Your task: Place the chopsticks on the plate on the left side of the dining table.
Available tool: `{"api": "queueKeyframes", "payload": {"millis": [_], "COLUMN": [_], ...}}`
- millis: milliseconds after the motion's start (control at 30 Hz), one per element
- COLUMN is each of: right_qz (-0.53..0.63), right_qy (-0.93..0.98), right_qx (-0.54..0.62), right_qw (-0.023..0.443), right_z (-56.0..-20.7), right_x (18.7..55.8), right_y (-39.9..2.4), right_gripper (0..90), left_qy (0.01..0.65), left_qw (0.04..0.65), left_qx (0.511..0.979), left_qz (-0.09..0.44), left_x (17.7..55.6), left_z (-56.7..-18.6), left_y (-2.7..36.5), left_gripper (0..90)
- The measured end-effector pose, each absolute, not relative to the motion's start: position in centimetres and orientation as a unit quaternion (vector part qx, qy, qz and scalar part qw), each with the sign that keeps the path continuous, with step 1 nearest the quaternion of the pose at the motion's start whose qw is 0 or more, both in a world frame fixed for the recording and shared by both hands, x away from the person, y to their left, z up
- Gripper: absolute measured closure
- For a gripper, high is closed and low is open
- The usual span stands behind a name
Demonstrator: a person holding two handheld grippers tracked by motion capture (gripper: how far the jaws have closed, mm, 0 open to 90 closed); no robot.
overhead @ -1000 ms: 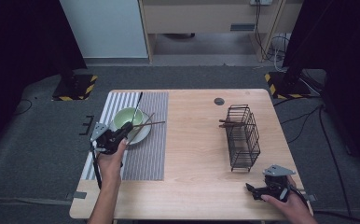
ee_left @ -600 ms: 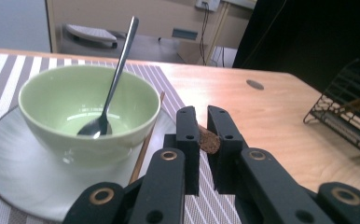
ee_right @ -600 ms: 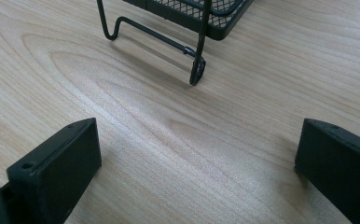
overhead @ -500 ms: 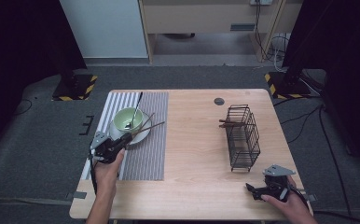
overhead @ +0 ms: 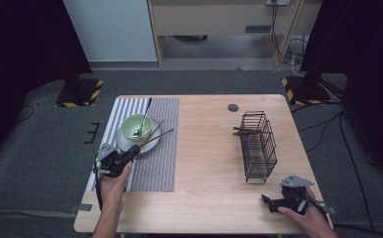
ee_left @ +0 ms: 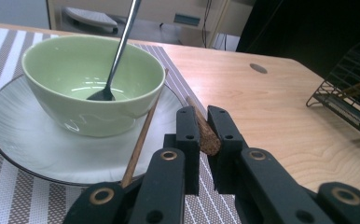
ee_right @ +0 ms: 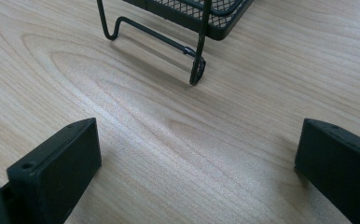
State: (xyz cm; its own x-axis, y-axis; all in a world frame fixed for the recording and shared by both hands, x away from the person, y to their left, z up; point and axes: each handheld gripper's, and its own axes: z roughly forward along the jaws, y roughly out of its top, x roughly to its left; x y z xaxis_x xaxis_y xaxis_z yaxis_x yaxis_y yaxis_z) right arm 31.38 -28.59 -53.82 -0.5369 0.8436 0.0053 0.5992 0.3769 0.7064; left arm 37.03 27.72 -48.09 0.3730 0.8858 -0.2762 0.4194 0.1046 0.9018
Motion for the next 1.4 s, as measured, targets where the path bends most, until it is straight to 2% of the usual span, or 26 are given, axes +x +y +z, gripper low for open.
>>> {"api": "queueKeyframes", "payload": {"millis": [400, 833, 1133, 1400], "right_qz": [0.336, 0.336, 0.336, 0.336], "right_qy": [0.810, 0.810, 0.810, 0.810], "right_qx": [0.446, 0.446, 0.446, 0.446], "right_qw": [0.182, 0.182, 0.182, 0.182], "right_z": [-53.8, -53.8, -53.8, -53.8], "right_x": [31.4, 31.4, 31.4, 31.4], "right_y": [-28.6, -28.6, -28.6, -28.6], "right_gripper": [0.4, 0.4, 0.3, 0.3], "left_qy": [0.530, 0.542, 0.547, 0.553], "left_qw": [0.536, 0.531, 0.539, 0.519], "left_qx": [0.619, 0.623, 0.611, 0.626], "left_qz": [0.222, 0.192, 0.193, 0.182], "left_x": [36.6, 36.2, 35.4, 35.6], "left_z": [-48.5, -49.3, -49.1, -49.9], "left_y": [28.5, 28.9, 29.5, 29.2], "left_gripper": [83.2, 83.0, 83.1, 82.9]}}
